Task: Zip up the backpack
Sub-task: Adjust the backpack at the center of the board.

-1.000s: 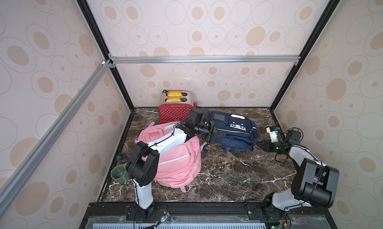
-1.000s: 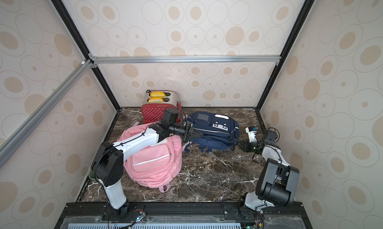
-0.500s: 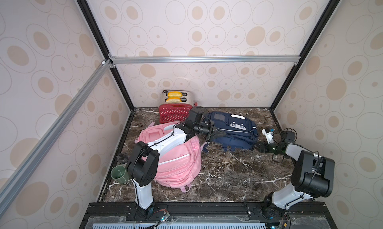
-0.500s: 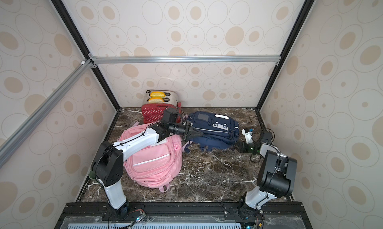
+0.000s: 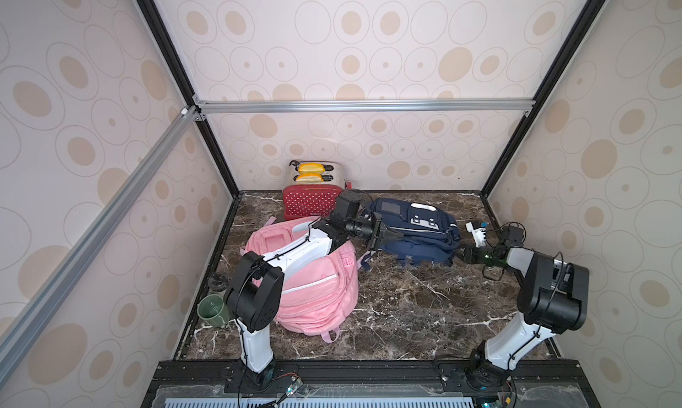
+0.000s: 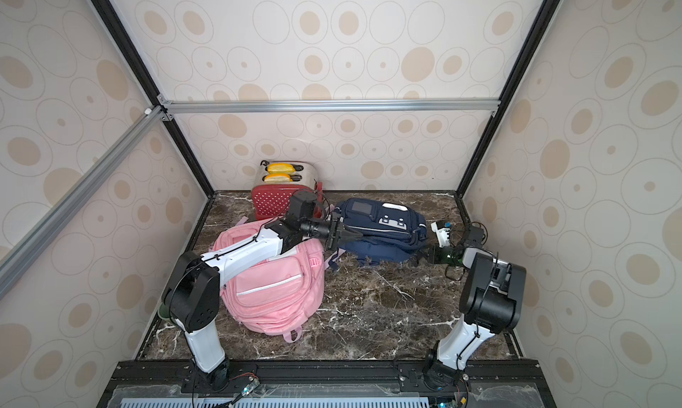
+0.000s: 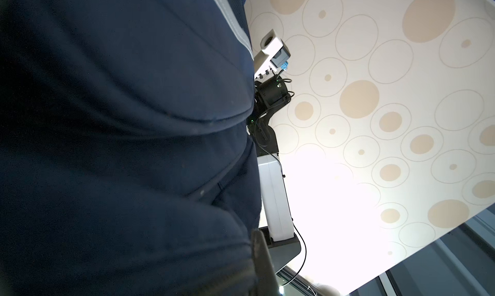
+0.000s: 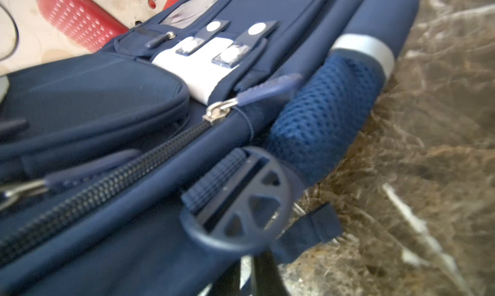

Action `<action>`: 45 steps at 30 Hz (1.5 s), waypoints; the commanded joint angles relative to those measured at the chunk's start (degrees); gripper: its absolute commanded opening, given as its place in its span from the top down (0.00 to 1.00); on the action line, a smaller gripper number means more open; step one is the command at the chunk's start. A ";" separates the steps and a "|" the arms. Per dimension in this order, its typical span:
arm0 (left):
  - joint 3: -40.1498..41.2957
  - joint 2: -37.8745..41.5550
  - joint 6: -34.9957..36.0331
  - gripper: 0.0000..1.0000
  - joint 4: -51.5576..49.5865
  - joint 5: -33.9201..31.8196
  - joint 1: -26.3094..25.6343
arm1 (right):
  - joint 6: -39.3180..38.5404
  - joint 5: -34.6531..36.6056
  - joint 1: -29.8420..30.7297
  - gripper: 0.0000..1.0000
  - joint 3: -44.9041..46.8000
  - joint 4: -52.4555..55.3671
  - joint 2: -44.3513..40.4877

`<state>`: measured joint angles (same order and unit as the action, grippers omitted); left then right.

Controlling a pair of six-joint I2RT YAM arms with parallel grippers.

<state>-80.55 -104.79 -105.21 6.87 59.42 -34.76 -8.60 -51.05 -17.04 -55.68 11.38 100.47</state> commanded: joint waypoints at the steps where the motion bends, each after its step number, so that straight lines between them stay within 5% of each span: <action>1: -0.89 1.57 -1.32 1.00 7.45 1.14 0.43 | -1.04 -0.22 0.17 1.00 -2.29 0.48 0.85; 15: 0.23 3.44 0.10 1.00 5.12 0.60 2.68 | -3.76 2.86 -0.45 0.99 -4.03 6.53 2.02; 19: -1.30 2.05 -0.17 1.00 5.42 1.30 2.68 | -4.77 2.53 -0.45 0.63 0.45 6.48 -3.13; 21: -1.71 1.56 -0.58 1.00 5.83 1.72 2.68 | -5.55 0.56 -0.44 0.54 0.68 7.92 -3.58; 32: -1.35 1.69 -1.22 1.00 6.65 2.02 2.72 | -8.32 -1.56 -0.15 0.48 -3.36 9.39 -0.94; 45: -1.38 1.61 -1.09 1.00 7.63 0.96 2.72 | -3.13 27.89 10.44 0.51 6.11 -6.02 -9.29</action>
<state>-78.70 -104.68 -106.28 8.58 59.09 -32.47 -13.72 -31.48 -6.81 -50.33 10.28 93.32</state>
